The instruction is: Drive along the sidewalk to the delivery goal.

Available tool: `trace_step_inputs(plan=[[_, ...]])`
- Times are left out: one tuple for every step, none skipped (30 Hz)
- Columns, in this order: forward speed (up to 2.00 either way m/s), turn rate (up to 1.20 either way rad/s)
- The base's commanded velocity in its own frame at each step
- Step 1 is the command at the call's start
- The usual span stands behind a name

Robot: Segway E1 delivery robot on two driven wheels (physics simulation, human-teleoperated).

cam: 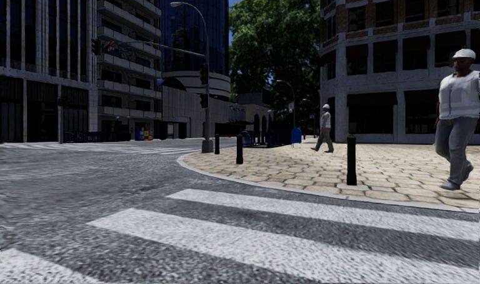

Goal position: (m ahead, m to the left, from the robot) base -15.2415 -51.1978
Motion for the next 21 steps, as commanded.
trace_step_inputs(plan=[[1.49,0.56],[1.49,0.56],[1.49,0.56],[1.49,0.56],[1.49,0.56],[1.49,0.56],[1.49,0.56],[1.49,0.56],[1.51,0.56],[2.0,0.56],[2.0,0.53],[2.0,0.36],[2.0,0.36],[2.0,0.0],[2.0,0.0],[2.0,0.0],[2.0,0.0],[2.0,0.0],[2.0,0.0],[2.0,-0.03],[2.0,-0.11]])
